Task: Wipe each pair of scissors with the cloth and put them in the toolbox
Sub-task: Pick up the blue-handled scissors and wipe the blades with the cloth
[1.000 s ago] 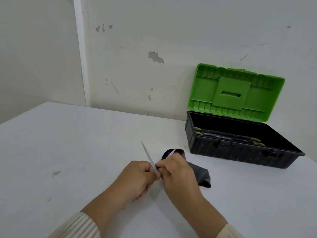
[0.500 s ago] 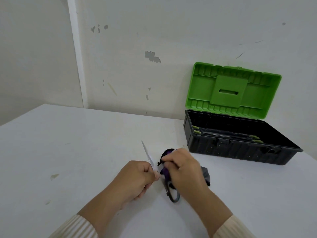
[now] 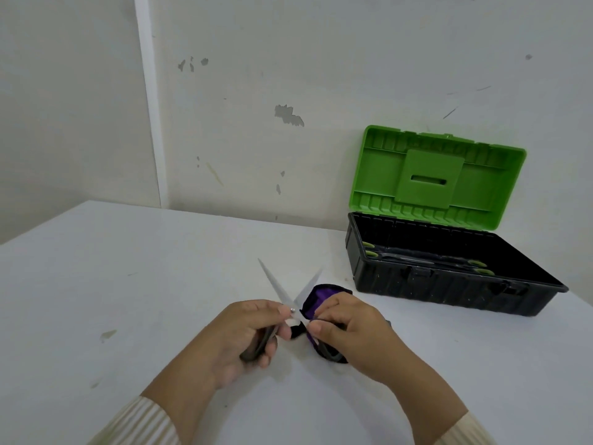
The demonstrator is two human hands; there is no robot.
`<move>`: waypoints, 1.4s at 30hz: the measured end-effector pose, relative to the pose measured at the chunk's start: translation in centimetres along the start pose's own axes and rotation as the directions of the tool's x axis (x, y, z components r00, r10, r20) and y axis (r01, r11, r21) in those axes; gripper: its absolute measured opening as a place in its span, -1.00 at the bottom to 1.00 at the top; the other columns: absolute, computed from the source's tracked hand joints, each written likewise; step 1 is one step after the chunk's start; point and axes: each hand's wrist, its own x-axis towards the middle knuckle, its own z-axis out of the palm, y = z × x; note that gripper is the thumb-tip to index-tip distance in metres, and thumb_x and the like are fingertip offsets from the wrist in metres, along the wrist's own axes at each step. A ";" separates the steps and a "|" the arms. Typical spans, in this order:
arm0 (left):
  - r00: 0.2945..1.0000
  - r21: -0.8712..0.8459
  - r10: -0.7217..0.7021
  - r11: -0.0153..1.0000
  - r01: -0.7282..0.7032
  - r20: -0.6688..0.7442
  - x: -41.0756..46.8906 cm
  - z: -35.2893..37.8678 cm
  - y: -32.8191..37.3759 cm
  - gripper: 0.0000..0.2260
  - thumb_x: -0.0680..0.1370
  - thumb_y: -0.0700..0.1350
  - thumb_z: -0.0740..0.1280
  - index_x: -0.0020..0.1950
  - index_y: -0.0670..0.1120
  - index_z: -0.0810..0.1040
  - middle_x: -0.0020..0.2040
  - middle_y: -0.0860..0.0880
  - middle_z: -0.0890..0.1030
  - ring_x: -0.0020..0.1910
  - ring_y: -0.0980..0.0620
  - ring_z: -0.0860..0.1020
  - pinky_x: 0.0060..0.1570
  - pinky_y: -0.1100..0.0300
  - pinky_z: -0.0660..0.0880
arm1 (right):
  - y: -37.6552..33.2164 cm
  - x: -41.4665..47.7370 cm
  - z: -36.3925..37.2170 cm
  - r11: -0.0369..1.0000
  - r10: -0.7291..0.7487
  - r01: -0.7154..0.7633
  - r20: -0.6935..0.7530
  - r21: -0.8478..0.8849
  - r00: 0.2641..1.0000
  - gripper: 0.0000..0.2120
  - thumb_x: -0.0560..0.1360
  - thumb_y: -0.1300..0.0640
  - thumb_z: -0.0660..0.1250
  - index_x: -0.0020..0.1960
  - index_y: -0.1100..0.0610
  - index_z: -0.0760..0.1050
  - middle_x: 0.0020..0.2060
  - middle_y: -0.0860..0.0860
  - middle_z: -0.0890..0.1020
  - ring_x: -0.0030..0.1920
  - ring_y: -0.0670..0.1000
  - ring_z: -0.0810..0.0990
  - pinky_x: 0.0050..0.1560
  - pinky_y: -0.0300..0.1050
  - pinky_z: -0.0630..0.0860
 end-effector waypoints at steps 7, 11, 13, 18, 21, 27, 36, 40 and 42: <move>0.998 -0.455 0.045 0.890 -0.023 0.037 0.9 0.2 -0.7 -0.84 0.44 -0.20 0.33 -0.04 -0.26 0.56 -0.26 -0.16 0.68 -0.48 0.03 0.58 -0.46 0.20 0.59 | 0.2 0.4 0.8 0.982 0.115 -0.086 -0.168 0.168 0.979 -0.67 0.46 0.06 0.33 -0.36 0.28 0.47 -0.41 0.15 0.48 -0.41 -0.09 0.36 -0.36 -0.30 0.31; 0.998 -0.218 0.062 0.974 -0.059 0.007 1.1 1.9 -2.2 -0.84 0.57 -0.20 0.25 -0.02 -0.29 0.55 -0.14 -0.27 0.63 -0.26 -0.14 0.60 -0.22 0.00 0.59 | 0.3 0.5 2.8 0.998 -0.043 0.049 -0.112 0.049 0.993 -0.73 0.42 -0.06 0.32 -0.37 0.08 0.51 -0.35 -0.03 0.51 -0.25 -0.14 0.46 -0.21 -0.33 0.34; 0.995 -0.218 0.079 0.972 -0.091 -0.064 1.2 1.6 -2.0 -0.86 0.59 -0.20 0.23 -0.10 -0.24 0.52 -0.20 -0.23 0.64 -0.30 -0.13 0.61 -0.26 0.01 0.61 | 0.4 0.5 2.1 0.993 -0.015 0.024 -0.084 0.115 0.996 -0.80 0.43 0.00 0.36 -0.34 0.05 0.57 -0.26 -0.07 0.55 -0.14 -0.15 0.50 -0.10 -0.35 0.39; 0.990 -0.060 0.065 0.996 -0.073 -0.124 1.1 1.1 -1.5 -0.80 0.62 -0.14 0.20 -0.15 -0.19 0.49 -0.39 -0.10 0.58 -0.40 -0.06 0.56 -0.34 0.09 0.55 | 2.6 0.6 -1.7 0.949 0.201 -0.085 -0.373 0.304 0.906 -0.77 0.41 0.30 0.35 -0.28 -0.02 0.61 -0.11 -0.07 0.58 -0.05 -0.12 0.55 0.04 -0.31 0.45; 0.994 0.144 0.055 0.989 -0.041 -0.091 0.8 2.0 -1.9 -0.77 0.63 -0.06 0.18 -0.13 -0.18 0.44 -0.29 -0.16 0.56 -0.42 -0.12 0.63 -0.39 0.08 0.57 | 2.0 0.5 -2.4 0.970 0.139 -0.009 -0.520 0.245 0.843 -0.71 0.41 0.33 0.34 -0.18 -0.07 0.59 -0.06 -0.17 0.57 -0.01 -0.21 0.53 0.01 -0.47 0.41; 0.967 0.551 0.253 0.810 -0.202 -0.019 0.7 2.7 -3.0 -0.77 0.63 -0.03 0.12 -0.13 -0.14 0.36 -0.37 -0.16 0.51 -0.59 -0.10 0.48 -0.60 0.25 0.29 | -0.6 0.4 1.8 0.958 -0.276 0.253 -0.197 -0.136 0.941 -0.85 0.43 0.24 0.27 -0.10 0.11 0.60 -0.12 0.00 0.61 -0.06 -0.12 0.51 -0.05 -0.43 0.37; 0.970 0.545 0.244 0.815 -0.198 -0.012 0.4 3.0 -2.6 -0.77 0.63 -0.06 0.14 -0.16 -0.16 0.38 -0.55 -0.09 0.45 -0.71 0.06 0.33 -0.64 0.31 0.23 | -0.3 1.1 2.4 0.991 -0.135 0.133 -0.295 -0.026 0.946 -0.85 0.40 0.22 0.31 -0.11 0.13 0.65 -0.15 0.07 0.61 -0.11 -0.02 0.57 -0.05 -0.32 0.47; 0.966 0.547 0.258 0.809 -0.215 -0.001 0.2 3.1 -2.4 -0.75 0.63 -0.06 0.15 -0.18 -0.18 0.36 -0.57 -0.08 0.43 -0.72 0.08 0.31 -0.64 0.32 0.21 | -0.3 1.0 2.2 0.995 -0.082 0.096 -0.368 0.019 0.926 -0.85 0.37 0.21 0.32 -0.13 0.12 0.65 -0.19 0.03 0.58 -0.13 -0.07 0.54 -0.07 -0.47 0.41; 0.965 0.538 0.263 0.814 -0.219 -0.004 0.3 3.0 -2.3 -0.74 0.63 -0.04 0.14 -0.17 -0.17 0.38 -0.55 -0.08 0.43 -0.71 0.08 0.33 -0.65 0.32 0.21 | -0.9 0.4 2.6 0.988 -0.111 0.138 -0.291 0.073 0.950 -0.83 0.36 0.18 0.29 -0.16 0.01 0.63 -0.19 0.00 0.59 -0.08 -0.10 0.53 -0.07 -0.38 0.46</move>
